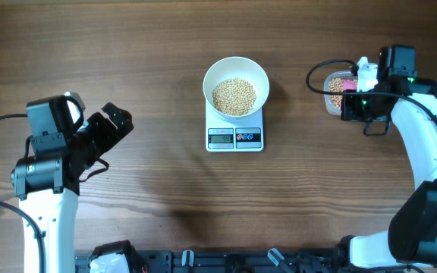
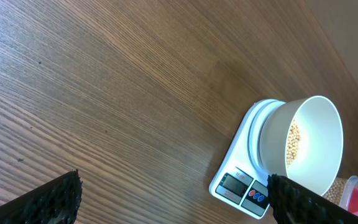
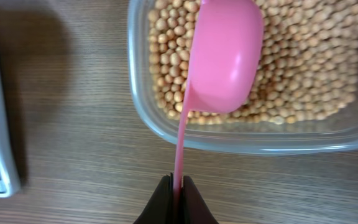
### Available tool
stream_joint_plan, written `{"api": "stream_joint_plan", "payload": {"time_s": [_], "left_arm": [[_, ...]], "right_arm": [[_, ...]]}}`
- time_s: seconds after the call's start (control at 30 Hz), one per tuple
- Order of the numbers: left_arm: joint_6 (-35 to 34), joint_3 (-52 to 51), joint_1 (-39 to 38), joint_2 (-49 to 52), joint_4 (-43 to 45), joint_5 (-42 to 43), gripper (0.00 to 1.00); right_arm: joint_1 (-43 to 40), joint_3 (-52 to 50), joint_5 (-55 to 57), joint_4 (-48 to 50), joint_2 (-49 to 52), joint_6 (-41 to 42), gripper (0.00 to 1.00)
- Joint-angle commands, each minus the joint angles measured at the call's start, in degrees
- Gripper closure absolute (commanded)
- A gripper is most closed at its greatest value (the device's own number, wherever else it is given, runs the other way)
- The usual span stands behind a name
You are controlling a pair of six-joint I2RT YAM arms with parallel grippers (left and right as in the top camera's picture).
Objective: Scoop item into bowl and weigh 150g on scale
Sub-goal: 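Lower the scoop into the soybeans again with the right gripper, then drag the scoop through the soybeans and lift it filled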
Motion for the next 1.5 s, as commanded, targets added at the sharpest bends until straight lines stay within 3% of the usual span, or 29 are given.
{"api": "stream_joint_plan", "payload": {"time_s": [0.0, 0.6, 1.47], "left_arm": [[0.3, 0.0, 0.4, 0.2, -0.1, -0.6, 0.0], [0.3, 0.0, 0.4, 0.2, -0.3, -0.6, 0.0], [0.3, 0.0, 0.4, 0.2, -0.3, -0.6, 0.0]], "right_arm": [[-0.9, -0.8, -7.0, 0.7, 0.7, 3.0, 0.96], [-11.4, -3.0, -23.6, 1.0, 0.7, 4.4, 0.96], [-17.3, -8.5, -33.6, 6.0, 0.7, 7.2, 0.96]]}}
